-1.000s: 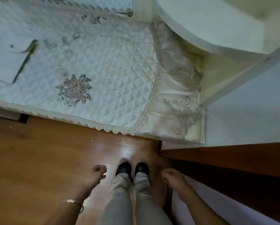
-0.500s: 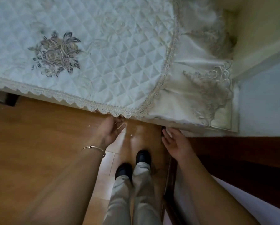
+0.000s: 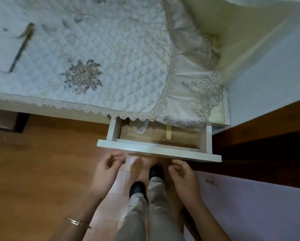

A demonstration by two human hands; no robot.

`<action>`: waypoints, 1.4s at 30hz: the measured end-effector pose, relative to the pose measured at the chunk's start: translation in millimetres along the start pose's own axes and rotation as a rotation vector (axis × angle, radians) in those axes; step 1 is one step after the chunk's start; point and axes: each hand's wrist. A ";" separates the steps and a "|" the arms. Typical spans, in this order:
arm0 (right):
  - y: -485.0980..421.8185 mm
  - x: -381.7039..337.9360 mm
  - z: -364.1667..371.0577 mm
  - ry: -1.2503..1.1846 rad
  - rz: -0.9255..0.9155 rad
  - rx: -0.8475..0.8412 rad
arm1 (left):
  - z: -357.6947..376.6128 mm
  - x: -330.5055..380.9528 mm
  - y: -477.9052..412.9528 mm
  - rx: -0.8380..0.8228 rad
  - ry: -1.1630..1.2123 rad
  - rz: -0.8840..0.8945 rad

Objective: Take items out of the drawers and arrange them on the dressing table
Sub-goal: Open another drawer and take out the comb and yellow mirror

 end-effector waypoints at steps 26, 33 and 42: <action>59.3 35.5 -36.1 0.687 -0.200 0.027 | -22.9 -24.5 56.5 -0.172 -1.084 0.425; 69.1 34.0 -35.7 0.689 -0.189 0.001 | -14.9 -25.1 55.8 -0.158 -1.129 0.339; 17.6 5.9 -13.2 0.670 0.049 -0.179 | 22.2 -8.8 12.7 -0.200 -1.135 0.147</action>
Point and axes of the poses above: each hand's wrist, its own y-axis away from the middle knuckle, its own z-axis out of the palm, x = y × z, and after that the axes turned 3 degrees about -x, right-handed
